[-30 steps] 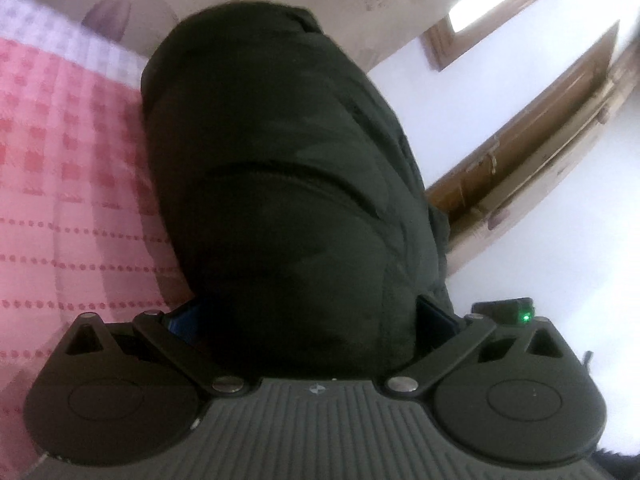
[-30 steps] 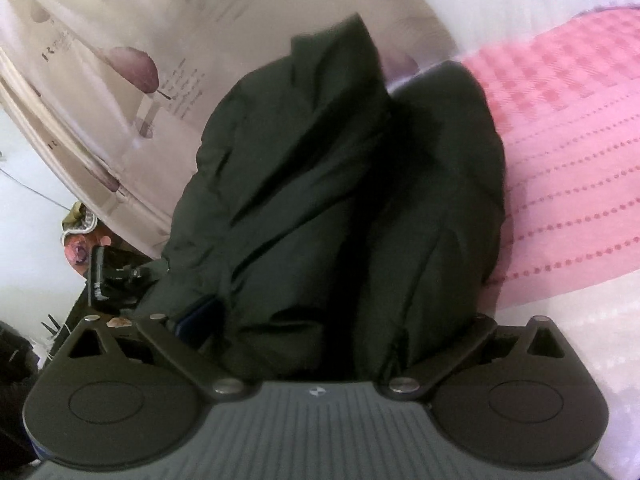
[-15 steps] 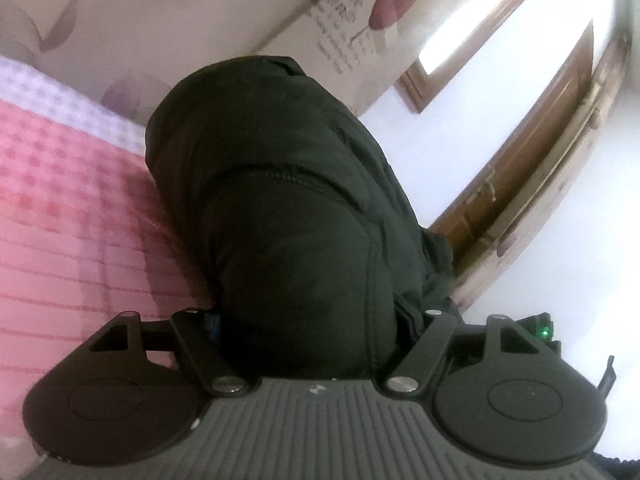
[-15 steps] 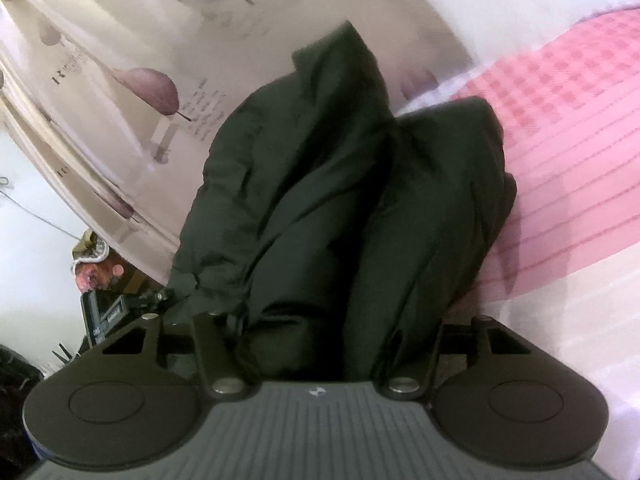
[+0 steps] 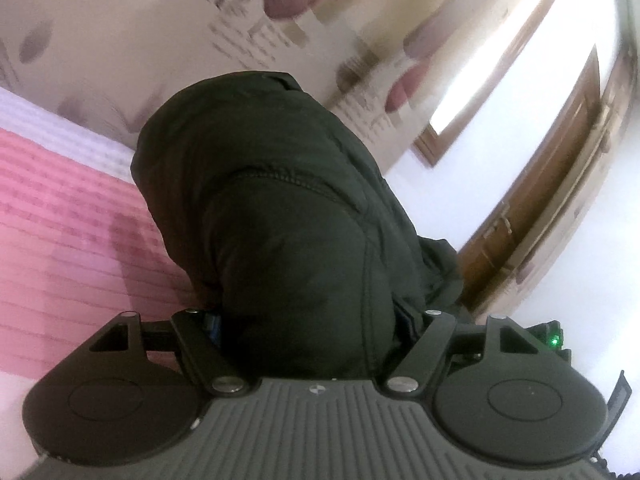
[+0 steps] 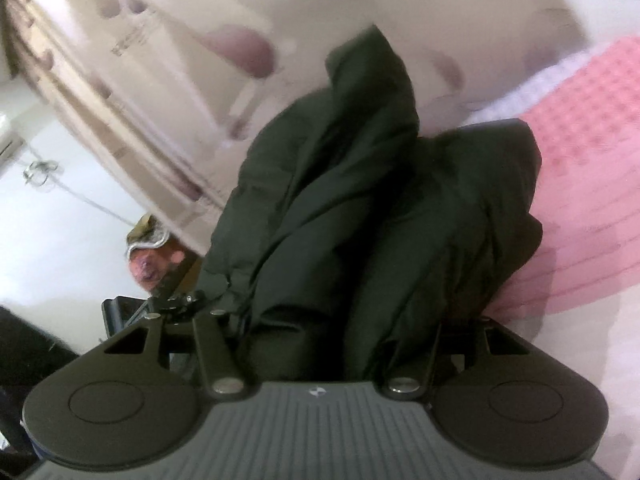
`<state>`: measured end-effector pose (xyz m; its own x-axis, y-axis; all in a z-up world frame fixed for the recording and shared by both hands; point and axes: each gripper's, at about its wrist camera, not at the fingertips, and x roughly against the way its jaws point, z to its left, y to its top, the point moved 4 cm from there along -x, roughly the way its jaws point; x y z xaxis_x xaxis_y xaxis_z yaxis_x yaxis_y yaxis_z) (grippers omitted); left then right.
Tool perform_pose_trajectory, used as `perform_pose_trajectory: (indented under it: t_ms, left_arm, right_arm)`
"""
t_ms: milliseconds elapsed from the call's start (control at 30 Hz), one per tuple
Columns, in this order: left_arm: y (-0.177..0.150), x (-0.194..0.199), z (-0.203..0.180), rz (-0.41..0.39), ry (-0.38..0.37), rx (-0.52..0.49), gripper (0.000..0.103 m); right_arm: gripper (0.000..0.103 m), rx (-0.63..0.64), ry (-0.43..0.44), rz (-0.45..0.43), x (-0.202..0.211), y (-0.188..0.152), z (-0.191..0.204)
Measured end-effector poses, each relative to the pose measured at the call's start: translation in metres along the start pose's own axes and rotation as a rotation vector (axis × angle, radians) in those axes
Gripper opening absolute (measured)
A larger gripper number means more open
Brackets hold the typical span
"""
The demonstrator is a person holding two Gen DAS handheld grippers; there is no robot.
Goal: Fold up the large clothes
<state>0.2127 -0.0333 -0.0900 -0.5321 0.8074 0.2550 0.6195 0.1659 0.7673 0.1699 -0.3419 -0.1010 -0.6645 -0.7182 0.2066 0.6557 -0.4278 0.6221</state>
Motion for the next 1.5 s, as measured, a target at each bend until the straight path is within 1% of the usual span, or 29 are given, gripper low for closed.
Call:
perform_pose_trajectory:
  t_ms: [167,267,367,500,567,600,633,700,733,833,867,933,1000,1033,1100,1133,1200,1267,1333,1400,1433,1500]
  left_arm:
    - [0.000,0.046,0.016,-0.014,0.035,0.012,0.072]
    - [-0.005,0.061,0.030,-0.011,0.053,0.034,0.072]
    - [-0.014,0.074,0.048,-0.009,0.086,0.044,0.074]
    - [-0.026,0.086,0.069,-0.021,0.164,0.066,0.087]
    - [-0.029,0.092,0.070,-0.038,0.210,0.046,0.095]
    - [-0.029,0.096,0.067,-0.053,0.246,0.022,0.100]
    - [-0.029,0.100,0.063,-0.070,0.279,-0.001,0.103]
    - [-0.028,0.107,0.052,-0.101,0.360,-0.062,0.103]
    - [-0.028,0.111,0.046,-0.118,0.400,-0.089,0.103]
    - [-0.032,0.123,0.027,-0.166,0.524,-0.175,0.103]
    - [-0.035,0.125,0.019,-0.169,0.562,-0.207,0.103]
    - [-0.040,0.127,0.000,-0.167,0.671,-0.298,0.103]
    - [-0.045,0.129,-0.018,-0.180,0.761,-0.377,0.103]
    - [-0.047,0.131,-0.026,-0.193,0.784,-0.406,0.103]
    - [-0.051,0.138,-0.043,-0.241,0.797,-0.437,0.103]
    - [-0.052,0.142,-0.049,-0.262,0.803,-0.438,0.103]
    - [-0.051,0.146,-0.060,-0.293,0.837,-0.426,0.103]
    - [-0.049,0.151,-0.070,-0.318,0.865,-0.417,0.103]
    - [-0.046,0.157,-0.079,-0.339,0.878,-0.400,0.103]
    - [-0.043,0.160,-0.087,-0.352,0.870,-0.392,0.103]
    - [-0.043,0.163,-0.091,-0.356,0.853,-0.390,0.103]
    - [-0.042,0.170,-0.100,-0.388,0.831,-0.398,0.103]
  right_arm:
    - [0.058,-0.025,0.039,0.027,-0.026,-0.019,0.022]
    - [0.058,-0.047,0.050,0.041,-0.038,-0.032,0.028]
    - [0.058,-0.070,0.039,0.061,-0.054,-0.047,0.029]
    - [0.057,-0.091,-0.013,0.081,-0.072,-0.066,0.016]
    - [0.063,-0.070,-0.035,0.083,-0.075,-0.071,0.011]
    - [0.069,-0.055,-0.050,0.086,-0.077,-0.073,0.009]
    - [0.076,-0.014,-0.077,0.090,-0.080,-0.076,0.010]
    - [0.086,0.045,-0.118,0.086,-0.083,-0.082,0.012]
    - [0.089,0.035,-0.130,0.087,-0.084,-0.083,0.010]
    - [0.097,0.058,-0.182,0.083,-0.086,-0.085,0.012]
    - [0.097,0.067,-0.193,0.080,-0.086,-0.086,0.013]
    - [0.102,0.090,-0.220,0.074,-0.082,-0.087,0.013]
    - [0.103,0.119,-0.254,0.060,-0.081,-0.087,0.018]
    - [0.103,0.127,-0.262,0.054,-0.080,-0.088,0.019]
    - [0.103,0.140,-0.281,0.046,-0.079,-0.089,0.022]
    - [0.103,0.147,-0.292,0.041,-0.078,-0.090,0.025]
    - [0.103,0.162,-0.326,0.026,-0.073,-0.092,0.032]
    - [0.103,0.204,-0.387,-0.011,-0.064,-0.094,0.045]
    - [0.103,0.283,-0.457,-0.065,-0.050,-0.099,0.064]
    - [0.103,0.365,-0.497,-0.115,-0.036,-0.106,0.084]
    - [0.103,0.403,-0.509,-0.144,-0.028,-0.110,0.095]
    - [0.103,0.464,-0.512,-0.192,-0.011,-0.118,0.115]
